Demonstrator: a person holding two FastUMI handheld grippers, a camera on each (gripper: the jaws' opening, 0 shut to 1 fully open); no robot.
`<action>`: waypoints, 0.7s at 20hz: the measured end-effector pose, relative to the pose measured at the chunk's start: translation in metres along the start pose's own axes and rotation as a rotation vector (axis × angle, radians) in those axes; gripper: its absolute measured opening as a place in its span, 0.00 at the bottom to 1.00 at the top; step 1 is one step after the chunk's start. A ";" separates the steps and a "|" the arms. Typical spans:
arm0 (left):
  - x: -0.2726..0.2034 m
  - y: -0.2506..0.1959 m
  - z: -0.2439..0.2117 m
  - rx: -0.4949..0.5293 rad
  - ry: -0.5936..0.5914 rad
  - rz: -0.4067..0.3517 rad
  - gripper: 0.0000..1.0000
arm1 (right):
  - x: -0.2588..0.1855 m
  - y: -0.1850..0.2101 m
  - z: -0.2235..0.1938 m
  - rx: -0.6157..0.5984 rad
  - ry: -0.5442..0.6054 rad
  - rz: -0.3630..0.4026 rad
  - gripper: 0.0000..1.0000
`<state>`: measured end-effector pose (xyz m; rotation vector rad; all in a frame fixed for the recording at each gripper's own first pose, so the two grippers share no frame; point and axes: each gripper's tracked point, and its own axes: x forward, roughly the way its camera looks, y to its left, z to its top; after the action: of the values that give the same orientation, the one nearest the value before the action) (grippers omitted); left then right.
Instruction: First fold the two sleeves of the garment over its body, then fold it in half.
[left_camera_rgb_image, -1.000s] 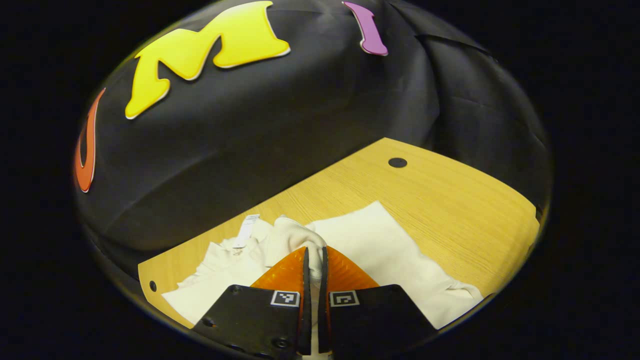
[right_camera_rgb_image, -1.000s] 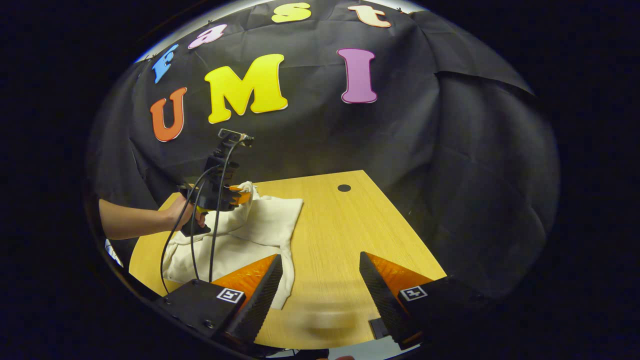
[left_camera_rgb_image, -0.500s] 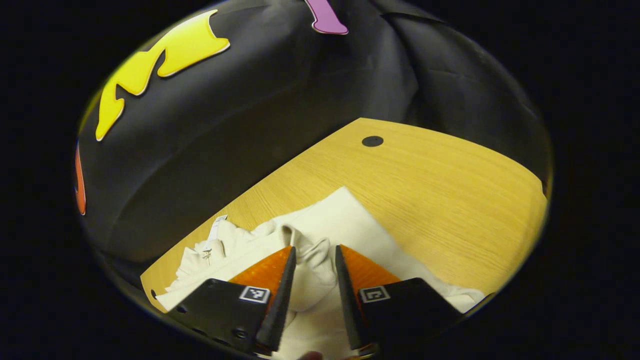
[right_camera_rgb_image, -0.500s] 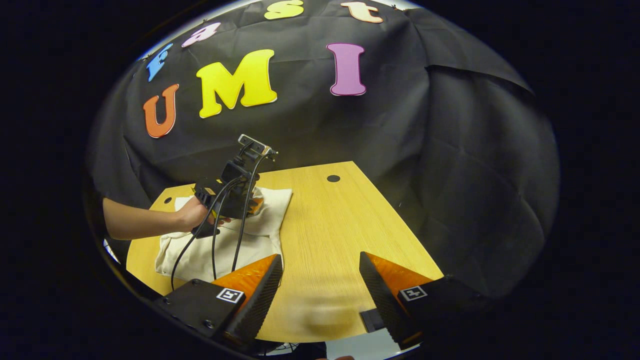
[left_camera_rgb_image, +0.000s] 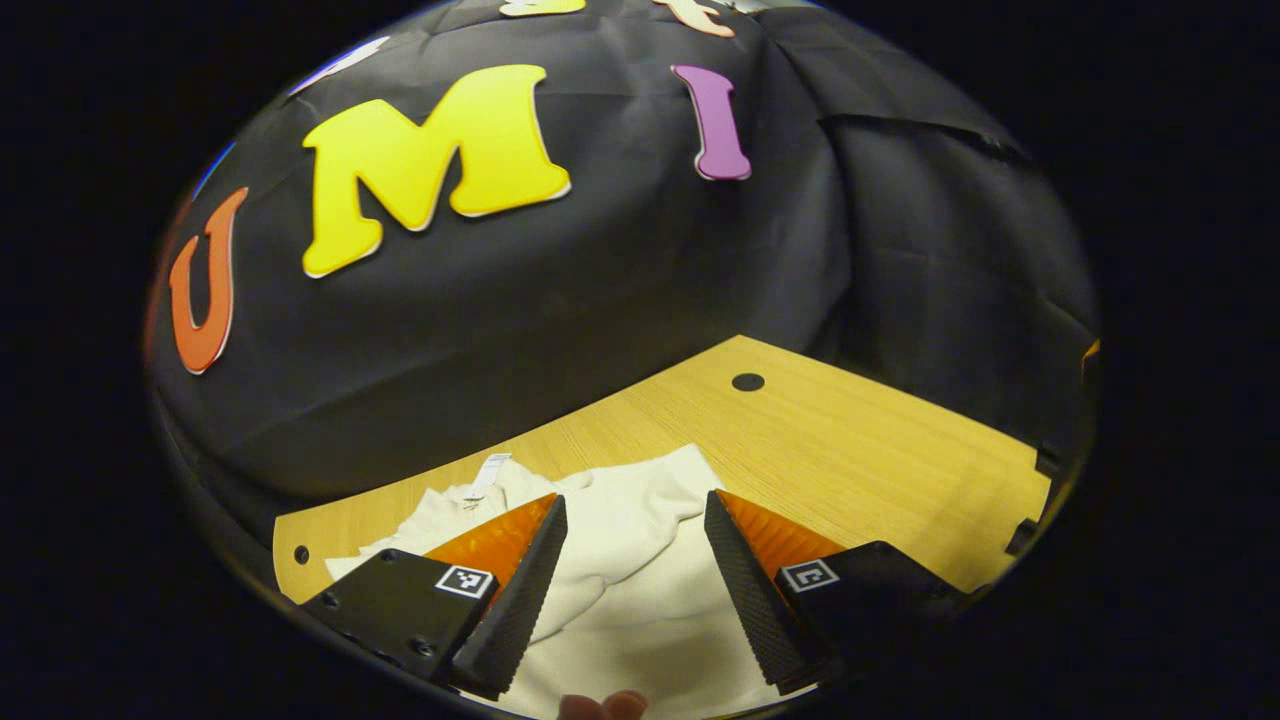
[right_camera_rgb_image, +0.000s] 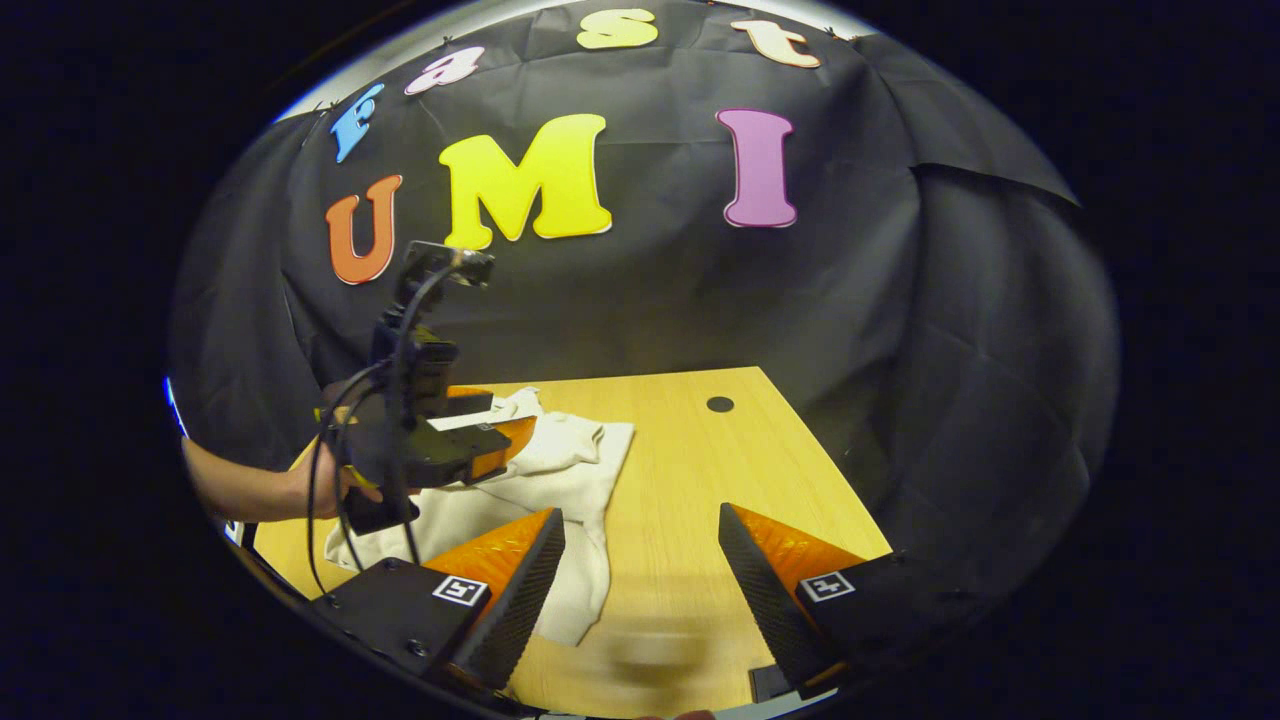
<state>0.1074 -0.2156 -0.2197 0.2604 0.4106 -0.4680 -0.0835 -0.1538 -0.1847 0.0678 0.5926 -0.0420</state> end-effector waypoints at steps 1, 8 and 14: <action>-0.019 0.008 0.003 -0.031 -0.014 0.020 0.88 | 0.004 0.007 0.001 -0.004 0.000 0.017 0.94; -0.130 0.067 -0.083 -0.224 0.137 0.071 0.89 | 0.029 0.049 -0.032 -0.019 0.082 0.115 0.97; -0.213 0.123 -0.217 -0.396 0.433 0.157 0.90 | 0.041 0.033 -0.124 0.046 0.336 0.062 0.94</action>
<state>-0.0760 0.0439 -0.3006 0.0047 0.8864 -0.1651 -0.1167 -0.1122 -0.3082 0.1394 0.9252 0.0163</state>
